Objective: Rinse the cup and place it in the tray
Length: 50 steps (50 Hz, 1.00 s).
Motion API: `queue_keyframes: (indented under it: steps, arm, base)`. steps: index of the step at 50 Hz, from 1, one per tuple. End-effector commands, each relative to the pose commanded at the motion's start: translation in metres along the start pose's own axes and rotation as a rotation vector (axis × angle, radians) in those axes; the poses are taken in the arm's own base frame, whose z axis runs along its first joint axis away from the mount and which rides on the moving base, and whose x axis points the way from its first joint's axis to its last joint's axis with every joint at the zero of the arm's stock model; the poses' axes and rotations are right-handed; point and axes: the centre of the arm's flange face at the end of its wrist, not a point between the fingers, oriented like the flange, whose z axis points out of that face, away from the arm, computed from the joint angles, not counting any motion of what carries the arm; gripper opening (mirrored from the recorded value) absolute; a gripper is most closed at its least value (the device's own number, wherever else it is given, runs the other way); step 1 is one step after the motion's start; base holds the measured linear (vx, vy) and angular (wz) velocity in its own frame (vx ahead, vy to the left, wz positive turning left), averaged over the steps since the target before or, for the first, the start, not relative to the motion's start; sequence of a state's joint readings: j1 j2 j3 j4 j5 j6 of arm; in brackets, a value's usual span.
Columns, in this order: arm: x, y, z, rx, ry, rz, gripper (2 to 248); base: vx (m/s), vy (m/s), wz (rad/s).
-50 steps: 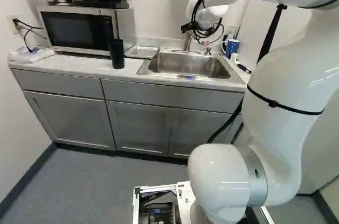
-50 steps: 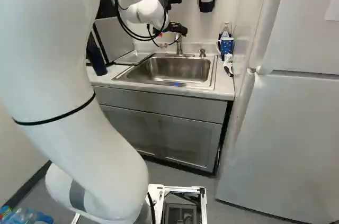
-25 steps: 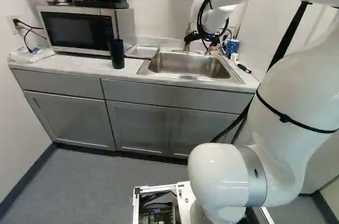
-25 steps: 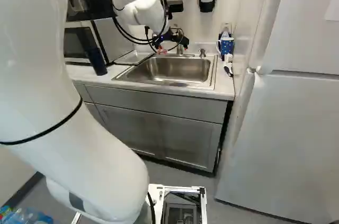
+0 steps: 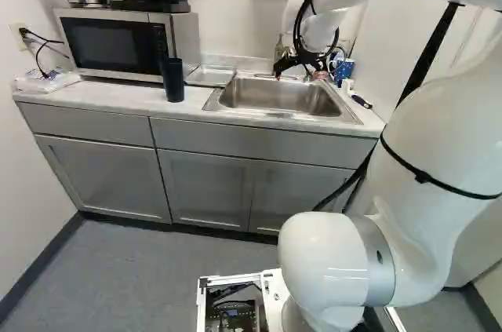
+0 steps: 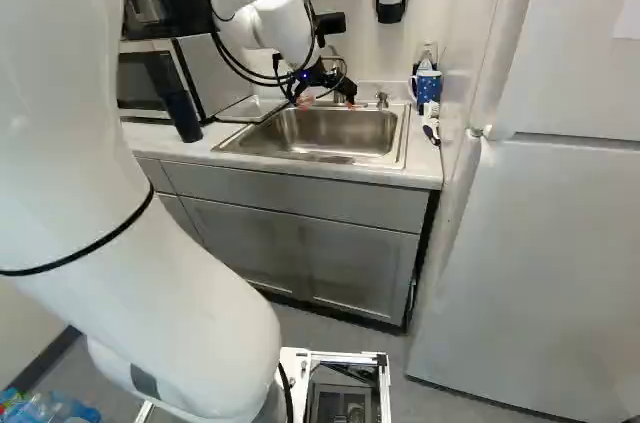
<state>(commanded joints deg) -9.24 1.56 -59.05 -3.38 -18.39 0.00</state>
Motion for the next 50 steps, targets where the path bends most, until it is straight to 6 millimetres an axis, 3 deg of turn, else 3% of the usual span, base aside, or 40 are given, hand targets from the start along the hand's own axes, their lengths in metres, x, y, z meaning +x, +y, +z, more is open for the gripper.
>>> queue_keyframes:
  steps: [11,29,50]
  arm:
    - [0.006,-0.005,0.005,0.007,0.000,-0.008,247]
    - [0.033,-0.024,0.023,0.032,0.034,-0.034,247]
    - [0.062,-0.040,0.016,0.051,0.083,-0.055,247]
  base:
    - [0.000,0.000,0.000]
    - [0.000,0.000,0.000]
    - [0.000,0.000,0.000]
